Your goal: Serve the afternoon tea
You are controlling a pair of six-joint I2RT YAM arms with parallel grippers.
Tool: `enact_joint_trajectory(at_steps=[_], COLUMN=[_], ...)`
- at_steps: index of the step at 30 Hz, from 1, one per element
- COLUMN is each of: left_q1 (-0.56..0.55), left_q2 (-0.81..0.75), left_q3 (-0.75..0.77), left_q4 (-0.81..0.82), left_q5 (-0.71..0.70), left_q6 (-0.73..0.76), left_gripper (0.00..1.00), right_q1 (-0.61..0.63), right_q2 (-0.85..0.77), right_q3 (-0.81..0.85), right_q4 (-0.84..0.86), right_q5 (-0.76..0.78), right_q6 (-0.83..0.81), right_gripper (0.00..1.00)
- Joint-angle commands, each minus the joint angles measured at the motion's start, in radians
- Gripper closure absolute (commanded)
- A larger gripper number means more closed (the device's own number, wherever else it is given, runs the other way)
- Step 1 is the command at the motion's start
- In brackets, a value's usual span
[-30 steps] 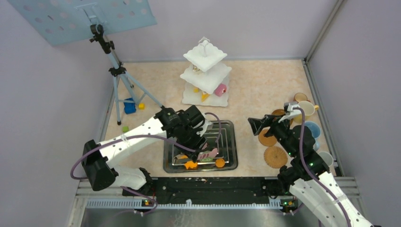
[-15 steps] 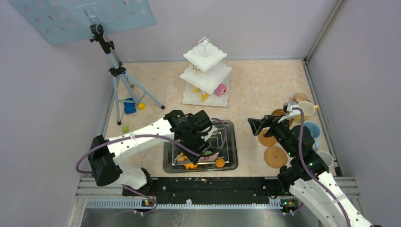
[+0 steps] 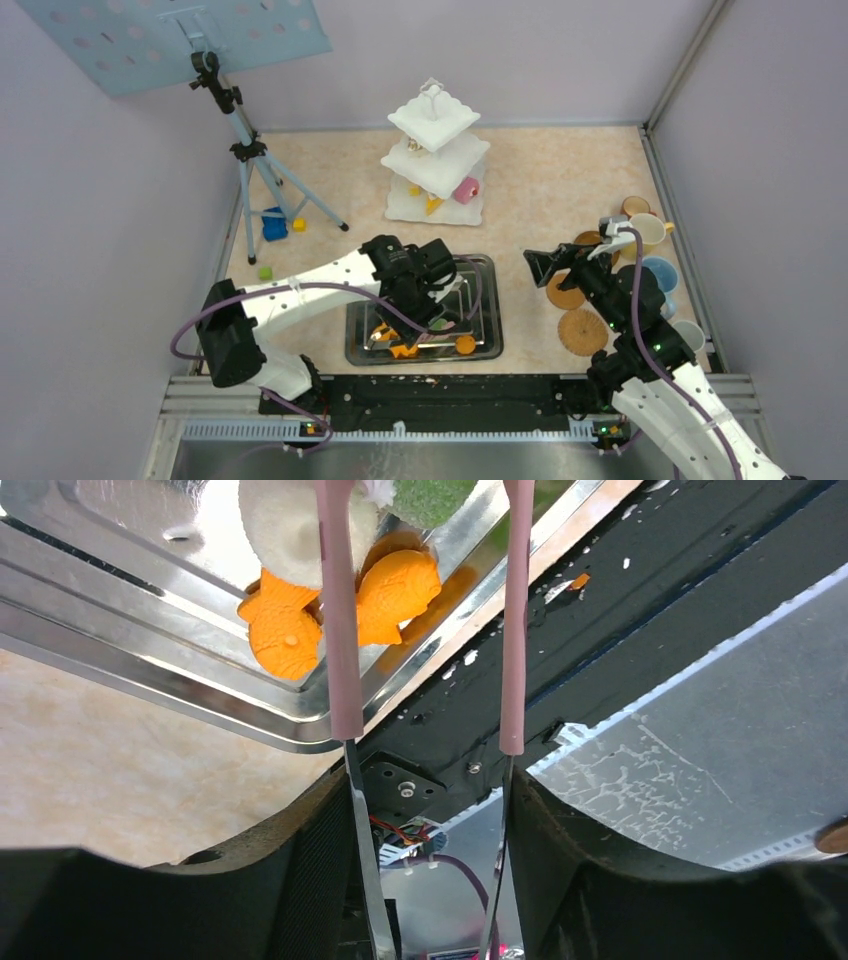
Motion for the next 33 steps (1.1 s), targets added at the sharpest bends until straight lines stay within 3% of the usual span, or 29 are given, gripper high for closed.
enact_joint_trajectory(at_steps=[1, 9, 14, 20, 24, 33], left_q1=[-0.005, -0.007, -0.005, 0.013, 0.029, 0.091], left_q2=[0.014, 0.021, 0.037, 0.114, 0.139, 0.351], left_q3=[0.034, 0.156, 0.235, 0.402, 0.424, 0.6], left_q4=[-0.012, -0.028, 0.059, 0.196, 0.434, 0.683], left_q5=[-0.055, -0.202, -0.273, -0.491, -0.572, -0.75], left_q6=[-0.005, -0.02, -0.011, -0.01, 0.053, 0.219], left_gripper=[0.43, 0.6, 0.7, 0.69, 0.68, 0.67], right_q1=[0.008, 0.007, 0.008, 0.008, 0.007, 0.007], right_q2=[0.007, 0.007, 0.005, 0.0, 0.001, -0.002], right_q3=[0.002, 0.002, 0.012, 0.019, 0.023, 0.039], right_q4=[0.056, 0.056, 0.044, 0.036, 0.041, 0.025], right_q5=[-0.011, -0.013, -0.01, -0.004, -0.007, -0.01], right_q6=[0.004, 0.008, 0.008, 0.006, 0.007, 0.008], right_gripper=[0.1, 0.1, 0.1, 0.1, 0.1, 0.1])
